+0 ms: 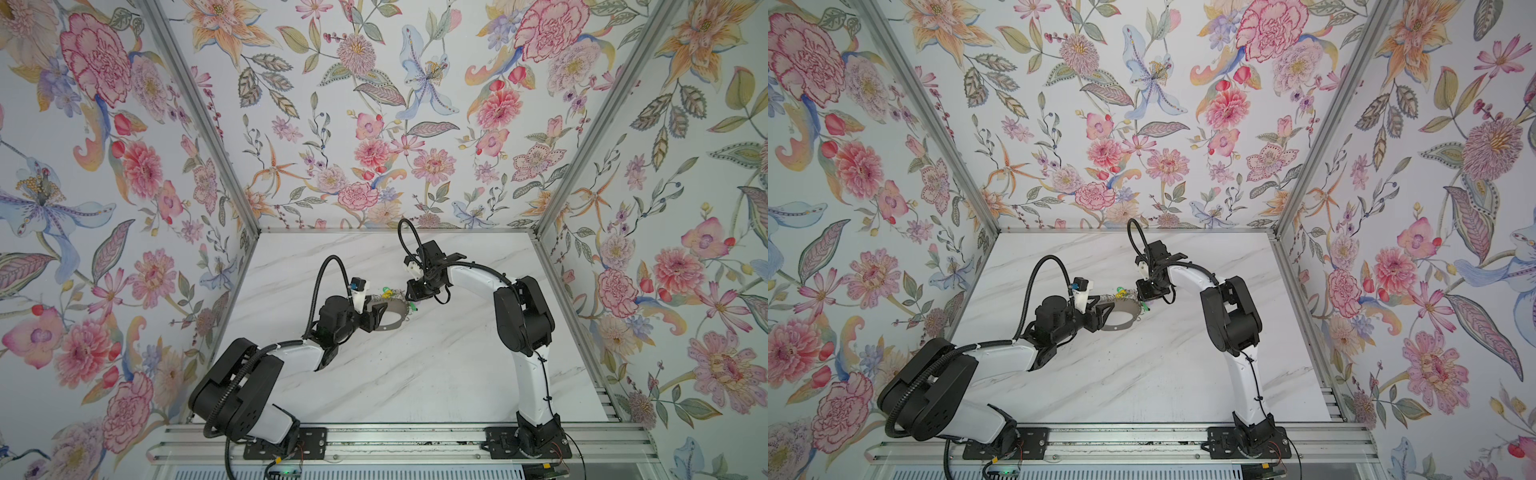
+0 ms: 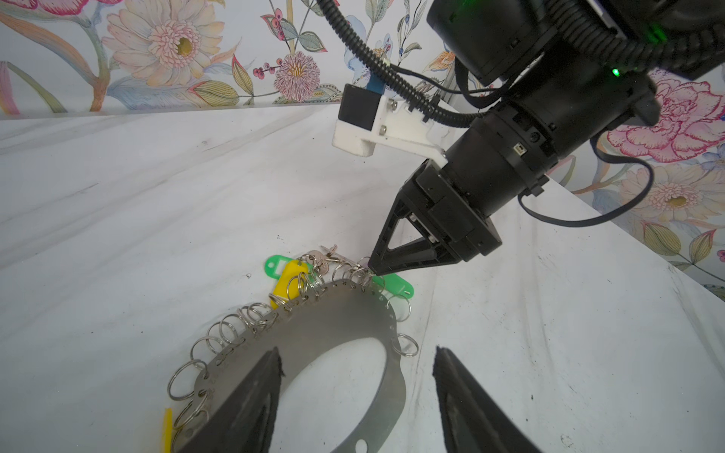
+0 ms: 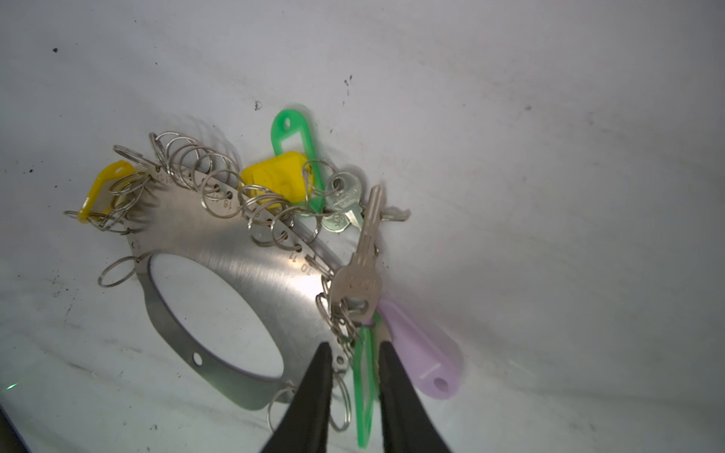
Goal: Remove the keys from the keyring
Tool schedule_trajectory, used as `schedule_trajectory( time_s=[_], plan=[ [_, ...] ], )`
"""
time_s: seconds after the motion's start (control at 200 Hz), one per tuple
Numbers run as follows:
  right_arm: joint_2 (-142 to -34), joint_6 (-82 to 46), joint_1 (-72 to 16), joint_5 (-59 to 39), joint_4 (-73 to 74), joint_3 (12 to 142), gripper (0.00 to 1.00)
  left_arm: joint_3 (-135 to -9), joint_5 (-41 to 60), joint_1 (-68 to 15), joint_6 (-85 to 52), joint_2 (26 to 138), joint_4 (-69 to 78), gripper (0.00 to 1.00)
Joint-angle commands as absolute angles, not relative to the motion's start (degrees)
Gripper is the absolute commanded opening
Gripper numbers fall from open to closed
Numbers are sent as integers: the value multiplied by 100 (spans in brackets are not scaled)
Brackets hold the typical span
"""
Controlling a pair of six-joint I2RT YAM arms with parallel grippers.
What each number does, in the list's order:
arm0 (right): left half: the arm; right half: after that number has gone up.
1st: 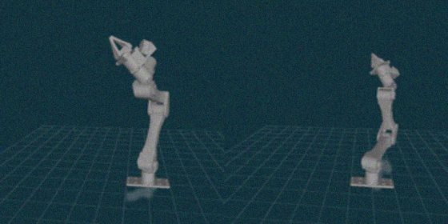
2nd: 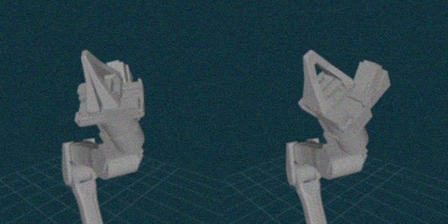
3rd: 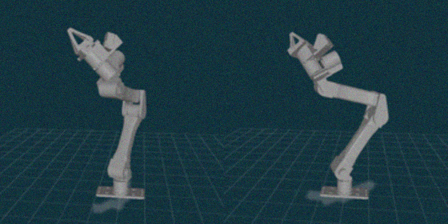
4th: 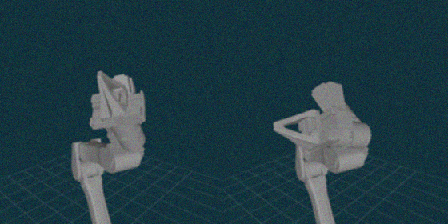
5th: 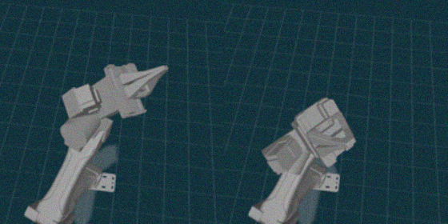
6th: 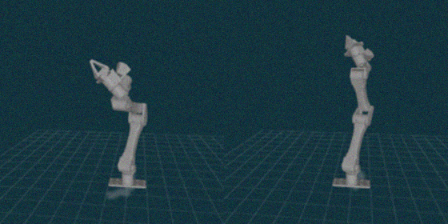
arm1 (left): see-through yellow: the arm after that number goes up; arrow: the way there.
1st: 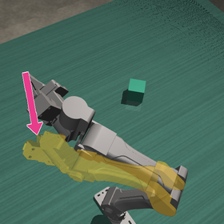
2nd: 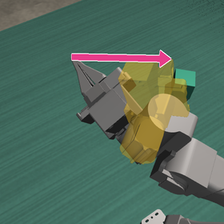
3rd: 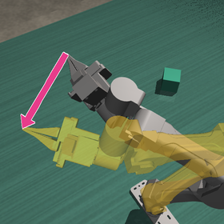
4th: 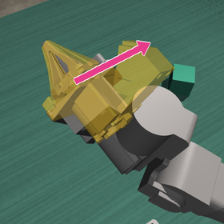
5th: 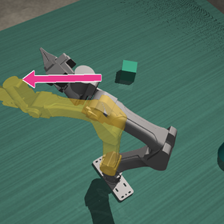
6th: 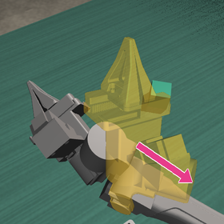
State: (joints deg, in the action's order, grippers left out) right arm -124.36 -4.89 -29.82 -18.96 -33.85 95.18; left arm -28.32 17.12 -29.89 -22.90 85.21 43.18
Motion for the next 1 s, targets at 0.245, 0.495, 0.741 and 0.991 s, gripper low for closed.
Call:
schedule_trajectory(
  time_s=[0.245, 0.495, 0.741, 0.991],
  plan=[
    [-12575, -345, -3024, -1815, -3646, 9484, 23, -2799, 1590, -2953, -2135, 8412, 4271, 65],
    [-12586, -330, -3045, -1779, -3647, 9475, 18, -2801, 1599, -2947, -2125, 8411, 4269, 65],
    [-12702, -290, -3089, -1625, -3677, 9510, 18, -2773, 1578, -2938, -2108, 8351, 4234, 65],
    [-12489, -188, -3120, -1408, -3691, 9492, 3, -2752, 1572, -2916, -2087, 8313, 4199, 65]
  ],
)
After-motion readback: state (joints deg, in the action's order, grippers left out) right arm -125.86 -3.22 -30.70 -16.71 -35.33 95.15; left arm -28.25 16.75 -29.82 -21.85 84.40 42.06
